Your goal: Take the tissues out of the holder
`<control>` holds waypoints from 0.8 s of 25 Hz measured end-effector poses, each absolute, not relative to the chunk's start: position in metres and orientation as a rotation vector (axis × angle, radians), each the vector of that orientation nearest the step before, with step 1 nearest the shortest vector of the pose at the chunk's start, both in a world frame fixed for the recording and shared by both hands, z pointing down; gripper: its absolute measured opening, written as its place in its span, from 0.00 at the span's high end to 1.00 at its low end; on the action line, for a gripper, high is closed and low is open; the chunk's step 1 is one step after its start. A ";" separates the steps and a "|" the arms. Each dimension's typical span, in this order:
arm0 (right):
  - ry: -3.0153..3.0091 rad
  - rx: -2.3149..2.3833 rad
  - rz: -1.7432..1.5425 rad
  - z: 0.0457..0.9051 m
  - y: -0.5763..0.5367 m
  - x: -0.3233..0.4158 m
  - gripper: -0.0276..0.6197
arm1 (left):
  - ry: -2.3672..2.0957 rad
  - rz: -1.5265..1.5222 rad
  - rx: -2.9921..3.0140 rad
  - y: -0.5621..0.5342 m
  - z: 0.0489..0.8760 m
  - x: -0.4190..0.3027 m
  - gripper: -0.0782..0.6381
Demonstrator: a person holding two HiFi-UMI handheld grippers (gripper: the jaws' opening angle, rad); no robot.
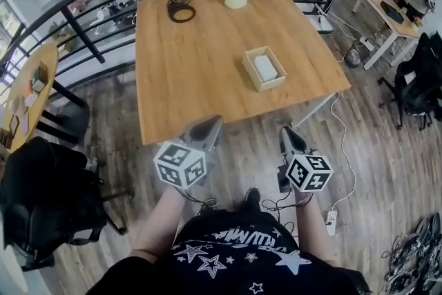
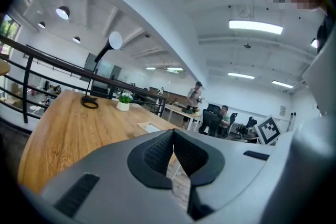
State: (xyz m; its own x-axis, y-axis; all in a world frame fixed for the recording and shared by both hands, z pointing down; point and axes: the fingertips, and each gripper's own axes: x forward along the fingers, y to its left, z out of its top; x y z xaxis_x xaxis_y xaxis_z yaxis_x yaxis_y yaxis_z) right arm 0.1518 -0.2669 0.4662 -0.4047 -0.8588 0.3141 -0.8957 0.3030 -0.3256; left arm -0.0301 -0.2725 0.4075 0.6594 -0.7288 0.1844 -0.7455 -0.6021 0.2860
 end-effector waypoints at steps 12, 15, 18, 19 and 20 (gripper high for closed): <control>-2.551 1.557 0.696 0.465 -0.310 0.226 0.92 | -1.318 0.079 2.495 -0.296 0.402 0.038 0.87; -2.553 1.530 0.719 0.473 -0.318 0.240 0.92 | -1.354 0.097 2.472 -0.295 0.405 0.050 0.87; -2.560 1.508 0.752 0.483 -0.325 0.246 0.92 | -1.378 0.131 2.445 -0.292 0.414 0.055 0.87; -2.565 1.502 0.764 0.485 -0.327 0.246 0.92 | -1.383 0.143 2.438 -0.291 0.416 0.056 0.87; -2.571 1.495 0.775 0.486 -0.329 0.245 0.92 | -1.389 0.152 2.433 -0.290 0.417 0.056 0.87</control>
State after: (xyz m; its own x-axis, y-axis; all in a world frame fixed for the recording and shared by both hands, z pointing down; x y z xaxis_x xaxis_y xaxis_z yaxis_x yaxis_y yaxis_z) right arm 0.2447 -0.3294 0.4864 -0.5248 -0.7959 0.3019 -0.8301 0.4000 -0.3885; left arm 0.0557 -0.2901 0.4170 0.5177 -0.8168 0.2545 -0.8526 -0.4677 0.2331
